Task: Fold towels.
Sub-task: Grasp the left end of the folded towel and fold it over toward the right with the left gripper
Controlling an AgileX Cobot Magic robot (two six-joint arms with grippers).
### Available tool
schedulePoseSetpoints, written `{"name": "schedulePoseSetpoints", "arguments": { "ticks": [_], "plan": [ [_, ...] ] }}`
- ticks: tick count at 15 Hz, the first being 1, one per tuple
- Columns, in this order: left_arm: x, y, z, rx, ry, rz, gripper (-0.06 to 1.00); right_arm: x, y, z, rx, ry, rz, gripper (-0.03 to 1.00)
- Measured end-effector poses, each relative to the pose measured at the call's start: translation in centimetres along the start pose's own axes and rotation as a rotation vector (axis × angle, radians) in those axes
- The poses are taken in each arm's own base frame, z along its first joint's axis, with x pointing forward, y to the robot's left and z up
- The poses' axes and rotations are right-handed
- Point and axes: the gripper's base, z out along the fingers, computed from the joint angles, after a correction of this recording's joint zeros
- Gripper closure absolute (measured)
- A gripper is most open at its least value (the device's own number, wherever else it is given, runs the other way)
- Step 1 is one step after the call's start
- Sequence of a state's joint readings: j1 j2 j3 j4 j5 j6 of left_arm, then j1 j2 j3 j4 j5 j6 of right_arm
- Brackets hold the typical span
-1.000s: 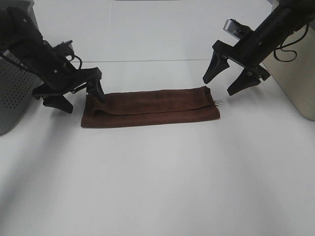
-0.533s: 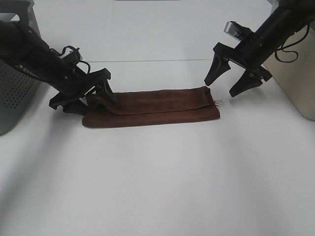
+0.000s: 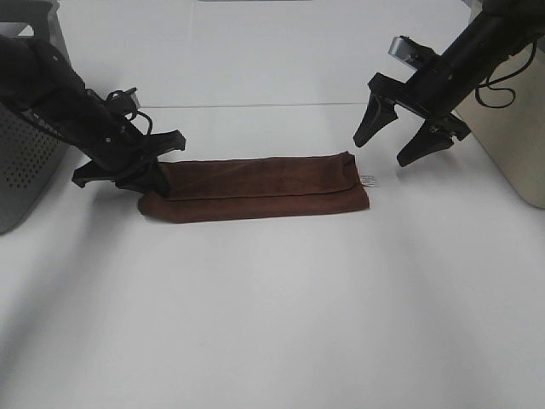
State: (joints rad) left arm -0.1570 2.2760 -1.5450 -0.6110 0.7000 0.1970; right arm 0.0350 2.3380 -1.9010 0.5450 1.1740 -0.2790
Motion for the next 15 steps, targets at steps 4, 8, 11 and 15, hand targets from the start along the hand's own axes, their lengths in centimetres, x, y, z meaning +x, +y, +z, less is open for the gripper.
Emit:
{"name": "schedulePoseSetpoints", "arguments": {
  "ticks": [4, 8, 11, 15],
  "plan": [
    [-0.7, -0.3, -4.3, -0.163, -0.065, 0.002, 0.91, 0.0, 0.0, 0.0, 0.000, 0.000, 0.001, 0.19],
    [-1.0, -4.6, -6.5, -0.016, -0.037, -0.024, 0.91, 0.0, 0.0, 0.0, 0.000, 0.000, 0.001, 0.19],
    [-0.6, -9.2, -5.9, 0.131, -0.077, 0.015, 0.91, 0.0, 0.0, 0.0, 0.000, 0.001, 0.001, 0.19],
    [0.0, -12.3, -1.7, 0.205, -0.070, -0.001, 0.91, 0.0, 0.0, 0.0, 0.000, 0.001, 0.001, 0.19]
  ]
}}
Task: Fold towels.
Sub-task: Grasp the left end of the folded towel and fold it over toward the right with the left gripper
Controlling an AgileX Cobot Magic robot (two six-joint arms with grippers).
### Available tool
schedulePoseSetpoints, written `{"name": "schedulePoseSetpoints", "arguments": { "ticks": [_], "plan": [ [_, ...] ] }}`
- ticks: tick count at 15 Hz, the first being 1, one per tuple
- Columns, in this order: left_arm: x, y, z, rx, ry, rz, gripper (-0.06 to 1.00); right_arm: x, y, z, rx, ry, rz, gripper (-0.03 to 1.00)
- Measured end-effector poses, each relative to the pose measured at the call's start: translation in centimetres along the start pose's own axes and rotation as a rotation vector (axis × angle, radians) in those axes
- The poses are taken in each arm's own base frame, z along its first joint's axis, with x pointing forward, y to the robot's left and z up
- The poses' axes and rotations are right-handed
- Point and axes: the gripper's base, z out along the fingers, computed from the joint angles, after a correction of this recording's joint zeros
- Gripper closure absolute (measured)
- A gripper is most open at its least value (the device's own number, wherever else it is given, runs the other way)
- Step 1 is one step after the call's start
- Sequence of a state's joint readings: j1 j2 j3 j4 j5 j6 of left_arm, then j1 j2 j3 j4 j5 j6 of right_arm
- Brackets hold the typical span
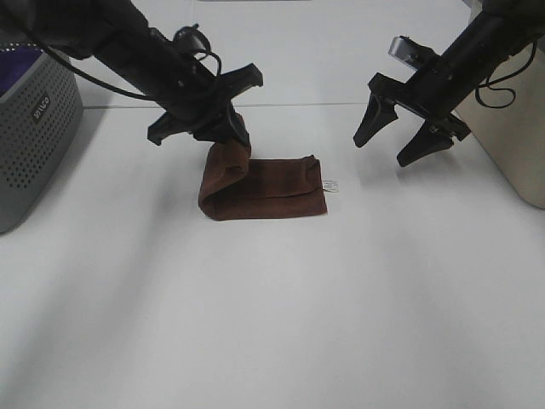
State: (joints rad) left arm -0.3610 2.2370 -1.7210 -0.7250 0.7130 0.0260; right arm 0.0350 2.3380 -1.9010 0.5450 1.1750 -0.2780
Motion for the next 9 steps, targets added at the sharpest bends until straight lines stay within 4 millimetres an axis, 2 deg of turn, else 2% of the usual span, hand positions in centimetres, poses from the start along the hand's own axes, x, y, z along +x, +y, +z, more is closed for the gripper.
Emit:
{"name": "schedulePoseSetpoints", "arguments": {
  "ticks": [3, 6, 7, 9],
  "plan": [
    [-0.1, -0.9, 3.0, 0.042, 0.015, -0.010, 0.84, 0.0, 0.0, 0.0, 0.000, 0.000, 0.007, 0.19],
    [0.4, -1.7, 4.3, 0.072, 0.033, -0.023, 0.74, 0.0, 0.0, 0.0, 0.000, 0.001, 0.010, 0.19],
    [0.6, -1.8, 4.6, 0.079, 0.040, -0.030, 0.66, 0.0, 0.0, 0.0, 0.000, 0.001, 0.010, 0.19],
    [0.6, -2.0, 4.6, 0.097, 0.042, -0.053, 0.41, 0.1, 0.0, 0.0, -0.003, 0.010, 0.010, 0.19]
  ]
}}
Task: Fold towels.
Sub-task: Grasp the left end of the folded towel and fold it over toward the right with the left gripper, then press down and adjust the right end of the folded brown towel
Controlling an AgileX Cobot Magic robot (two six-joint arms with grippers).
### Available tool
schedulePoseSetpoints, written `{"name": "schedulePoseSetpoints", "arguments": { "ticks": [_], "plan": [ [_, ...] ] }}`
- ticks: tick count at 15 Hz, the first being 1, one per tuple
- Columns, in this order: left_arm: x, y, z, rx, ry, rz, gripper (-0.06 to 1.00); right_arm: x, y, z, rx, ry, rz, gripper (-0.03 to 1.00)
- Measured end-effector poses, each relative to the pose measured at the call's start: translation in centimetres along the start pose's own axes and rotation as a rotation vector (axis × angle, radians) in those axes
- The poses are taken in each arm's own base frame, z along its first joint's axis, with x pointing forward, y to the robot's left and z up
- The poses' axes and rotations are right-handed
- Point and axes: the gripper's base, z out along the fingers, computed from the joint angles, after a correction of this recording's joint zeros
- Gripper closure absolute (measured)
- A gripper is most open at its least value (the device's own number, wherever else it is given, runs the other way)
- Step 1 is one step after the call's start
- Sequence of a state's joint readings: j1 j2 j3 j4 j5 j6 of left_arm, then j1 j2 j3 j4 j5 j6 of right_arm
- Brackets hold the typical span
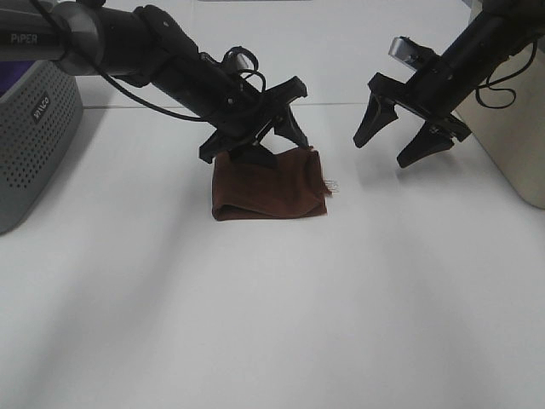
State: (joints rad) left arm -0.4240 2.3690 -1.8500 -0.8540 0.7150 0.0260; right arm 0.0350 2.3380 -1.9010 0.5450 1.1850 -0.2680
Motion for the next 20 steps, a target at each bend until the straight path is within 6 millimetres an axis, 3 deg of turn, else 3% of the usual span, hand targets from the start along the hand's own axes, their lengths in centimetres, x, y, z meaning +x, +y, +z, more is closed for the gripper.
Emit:
{"name": "schedulePoseSetpoints", "arguments": {
  "ticks": [1, 3, 5, 8, 11, 13, 17, 20],
  "plan": [
    [0.0, -0.2, 0.0, 0.020, -0.001, -0.023, 0.27, 0.1, 0.0, 0.0, -0.002, 0.009, 0.001, 0.19],
    [-0.3, -0.3, -0.1, 0.043, -0.016, -0.020, 0.17, 0.1, 0.2, 0.0, -0.024, 0.013, 0.006, 0.19],
    [-1.0, 0.0, -1.2, 0.028, -0.038, 0.084, 0.16, -0.1, 0.9, 0.0, -0.105, -0.010, 0.005, 0.19],
    [-4.0, 1.8, -5.7, -0.053, -0.125, 0.206, 0.16, -0.4, 3.5, 0.4, -0.258, -0.047, -0.063, 0.19],
    [-6.0, 4.8, -8.9, -0.108, -0.151, 0.129, 0.17, -0.1, 8.5, 2.4, -0.380, -0.038, -0.201, 0.19],
    [-6.4, 6.2, -9.9, -0.125, -0.140, 0.090, 0.17, 0.1, 10.4, 4.6, -0.481, -0.015, -0.232, 0.19],
    [-6.0, 6.3, -9.9, -0.125, -0.084, 0.087, 0.17, -0.6, 7.8, 9.4, -0.534, 0.008, -0.167, 0.19],
    [-5.8, 6.3, -9.9, -0.125, -0.064, 0.087, 0.17, -0.9, 5.2, 10.7, -0.535, 0.007, -0.133, 0.19]
  ]
}}
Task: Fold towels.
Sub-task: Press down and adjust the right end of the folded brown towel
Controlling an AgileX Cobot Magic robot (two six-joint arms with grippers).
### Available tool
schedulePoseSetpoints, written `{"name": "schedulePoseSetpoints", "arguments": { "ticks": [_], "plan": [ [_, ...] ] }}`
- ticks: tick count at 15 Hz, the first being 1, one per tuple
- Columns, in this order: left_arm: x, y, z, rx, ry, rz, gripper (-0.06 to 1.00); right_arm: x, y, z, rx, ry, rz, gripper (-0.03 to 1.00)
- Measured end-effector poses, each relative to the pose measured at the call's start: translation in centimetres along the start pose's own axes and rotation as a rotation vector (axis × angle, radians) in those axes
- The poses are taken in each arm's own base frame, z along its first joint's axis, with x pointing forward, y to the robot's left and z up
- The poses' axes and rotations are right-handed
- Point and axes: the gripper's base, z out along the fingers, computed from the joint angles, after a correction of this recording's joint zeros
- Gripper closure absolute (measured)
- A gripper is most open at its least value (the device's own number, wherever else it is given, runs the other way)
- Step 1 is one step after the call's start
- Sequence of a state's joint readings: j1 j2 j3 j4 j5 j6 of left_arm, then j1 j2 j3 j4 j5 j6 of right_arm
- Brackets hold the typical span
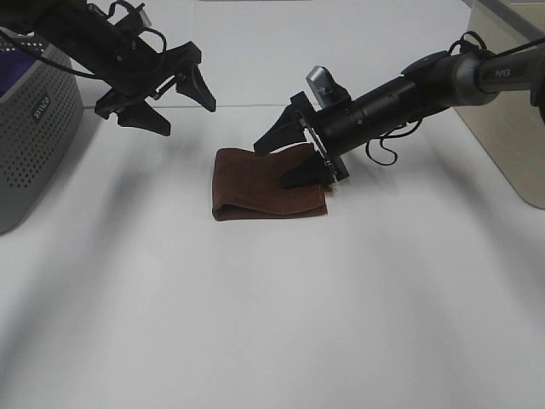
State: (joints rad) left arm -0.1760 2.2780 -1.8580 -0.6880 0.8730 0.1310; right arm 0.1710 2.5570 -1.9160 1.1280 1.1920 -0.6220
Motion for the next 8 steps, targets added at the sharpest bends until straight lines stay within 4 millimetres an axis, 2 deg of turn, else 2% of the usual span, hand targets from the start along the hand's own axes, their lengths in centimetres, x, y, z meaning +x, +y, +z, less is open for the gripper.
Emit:
{"name": "schedulePoseSetpoints", "arguments": {
  "ticks": [3, 8],
  "plan": [
    [0.1, 0.0, 0.0, -0.004, 0.009, 0.004, 0.17, -0.2, -1.7, -1.6, -0.001, -0.040, 0.039, 0.19],
    [0.5, -0.1, -0.2, 0.001, 0.055, 0.008, 0.17, -0.2, -1.2, -2.2, 0.009, -0.035, 0.027, 0.19]
  ]
}}
